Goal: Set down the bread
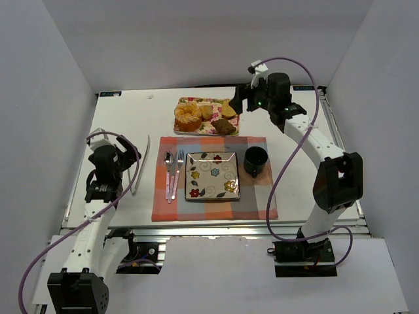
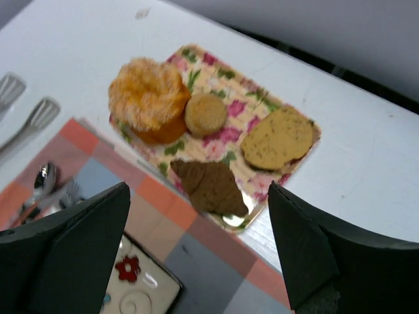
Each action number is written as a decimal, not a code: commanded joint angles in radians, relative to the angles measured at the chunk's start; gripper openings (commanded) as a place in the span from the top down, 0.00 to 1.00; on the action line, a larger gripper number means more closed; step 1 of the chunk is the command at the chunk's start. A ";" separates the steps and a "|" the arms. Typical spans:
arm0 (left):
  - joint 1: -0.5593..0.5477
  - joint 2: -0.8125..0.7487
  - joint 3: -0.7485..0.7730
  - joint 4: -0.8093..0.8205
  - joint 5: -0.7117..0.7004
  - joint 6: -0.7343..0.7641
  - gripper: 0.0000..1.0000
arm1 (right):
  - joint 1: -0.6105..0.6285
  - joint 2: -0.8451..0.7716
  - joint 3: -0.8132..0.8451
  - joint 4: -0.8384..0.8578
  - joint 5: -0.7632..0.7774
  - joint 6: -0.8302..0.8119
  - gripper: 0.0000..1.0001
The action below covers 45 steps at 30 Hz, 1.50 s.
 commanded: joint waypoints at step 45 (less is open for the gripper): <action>0.002 0.738 0.157 -0.041 0.167 0.415 0.72 | -0.144 -0.035 -0.185 -0.237 -0.784 -0.428 0.11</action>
